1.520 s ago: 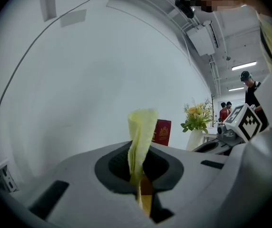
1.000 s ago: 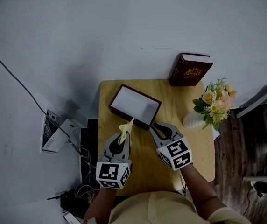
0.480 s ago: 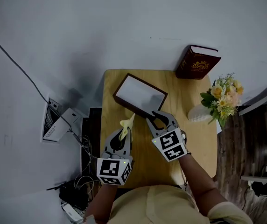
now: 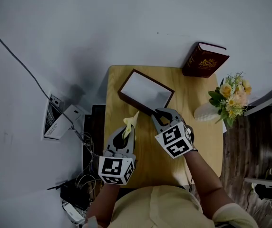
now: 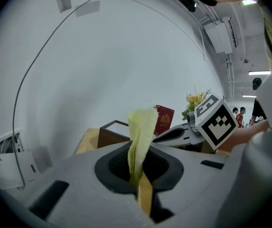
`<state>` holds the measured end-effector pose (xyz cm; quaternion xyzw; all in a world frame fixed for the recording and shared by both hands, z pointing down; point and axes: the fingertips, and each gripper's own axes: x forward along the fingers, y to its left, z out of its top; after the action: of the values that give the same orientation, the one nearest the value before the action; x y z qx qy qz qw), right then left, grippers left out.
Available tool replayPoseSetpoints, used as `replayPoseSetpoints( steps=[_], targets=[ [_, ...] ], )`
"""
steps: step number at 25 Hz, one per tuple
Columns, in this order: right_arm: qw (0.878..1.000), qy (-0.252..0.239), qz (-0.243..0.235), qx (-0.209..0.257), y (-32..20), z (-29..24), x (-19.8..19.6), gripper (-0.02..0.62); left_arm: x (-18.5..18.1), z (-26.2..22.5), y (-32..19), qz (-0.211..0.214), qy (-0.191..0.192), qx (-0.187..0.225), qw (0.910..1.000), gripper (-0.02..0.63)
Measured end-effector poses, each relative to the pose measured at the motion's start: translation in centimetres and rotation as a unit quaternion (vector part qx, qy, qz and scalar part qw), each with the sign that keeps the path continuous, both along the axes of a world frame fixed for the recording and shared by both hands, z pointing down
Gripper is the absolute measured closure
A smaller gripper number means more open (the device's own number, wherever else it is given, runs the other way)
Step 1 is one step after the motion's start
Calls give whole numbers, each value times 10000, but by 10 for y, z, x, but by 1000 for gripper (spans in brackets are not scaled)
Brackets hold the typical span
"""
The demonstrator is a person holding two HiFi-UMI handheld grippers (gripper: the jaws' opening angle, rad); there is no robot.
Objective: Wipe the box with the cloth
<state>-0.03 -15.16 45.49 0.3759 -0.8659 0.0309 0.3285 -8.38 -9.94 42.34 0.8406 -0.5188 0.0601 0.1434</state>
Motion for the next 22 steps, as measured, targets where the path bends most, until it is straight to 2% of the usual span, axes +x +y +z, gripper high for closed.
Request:
replayPoseSetpoints(
  steps=[13, 18, 22],
  targets=[
    [9965, -500, -33, -673, 31, 2, -33, 541, -16, 4, 5, -143, -7, -49, 9999, 577],
    [9962, -472, -139, -717, 42, 1, -50, 540, -29, 5, 8, -285, -28, -61, 9996, 577],
    [9922, -838, -101, -915, 54, 1, -70, 528, -38, 4, 11, -393, -76, -31, 9992, 578]
  ],
)
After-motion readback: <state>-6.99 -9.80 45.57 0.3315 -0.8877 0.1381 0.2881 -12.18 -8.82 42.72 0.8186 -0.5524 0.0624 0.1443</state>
